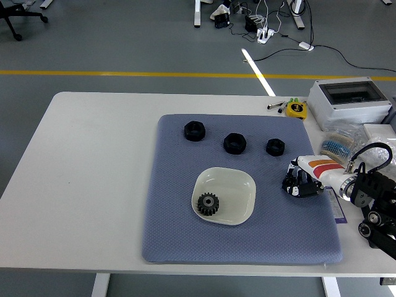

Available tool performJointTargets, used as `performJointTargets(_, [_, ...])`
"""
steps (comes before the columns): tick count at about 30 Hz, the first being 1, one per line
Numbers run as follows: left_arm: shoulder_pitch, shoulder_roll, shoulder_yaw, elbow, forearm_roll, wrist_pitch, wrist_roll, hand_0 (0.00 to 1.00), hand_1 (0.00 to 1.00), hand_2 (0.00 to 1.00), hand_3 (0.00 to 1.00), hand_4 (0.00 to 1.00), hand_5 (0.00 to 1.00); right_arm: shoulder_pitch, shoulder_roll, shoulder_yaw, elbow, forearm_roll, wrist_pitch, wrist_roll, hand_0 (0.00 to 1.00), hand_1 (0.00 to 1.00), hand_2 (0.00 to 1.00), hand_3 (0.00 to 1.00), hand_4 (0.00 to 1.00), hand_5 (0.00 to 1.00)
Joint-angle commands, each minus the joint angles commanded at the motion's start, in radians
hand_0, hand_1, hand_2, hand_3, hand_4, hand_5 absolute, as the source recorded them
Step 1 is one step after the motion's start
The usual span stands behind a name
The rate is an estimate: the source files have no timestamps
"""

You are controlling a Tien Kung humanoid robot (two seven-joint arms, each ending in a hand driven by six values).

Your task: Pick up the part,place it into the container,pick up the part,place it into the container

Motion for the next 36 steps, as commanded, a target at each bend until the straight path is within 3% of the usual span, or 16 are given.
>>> performJointTargets(11, [-0.002,0.002,0.0,0.0,0.001,-0.003,0.001,0.663,0.543,0.567,0.565,0.647,0.612,-0.01,-0.007,0.023,0.033,-0.016,-0.002,-0.004,0.028,0.152,0.261,0.427,0.691,0.379])
performJointTargets(18, [-0.003,0.004,-0.002,0.0,0.005,-0.007,0.002,0.664,0.543,0.566,0.564,0.647,0.612,-0.014,-0.012,0.045,0.09,-0.039,-0.012,-0.008,0.013,0.145,0.254,0.424,0.676,0.402])
performJointTargets(36, [-0.007,-0.001,0.023,0.003,-0.027,0.016,-0.026,0.666,0.553,0.572,0.564,0.647,0.613,0.004,-0.006,0.026,0.37,-0.174,0.003,-0.041,0.004,0.135,0.247,0.416,0.675,0.395])
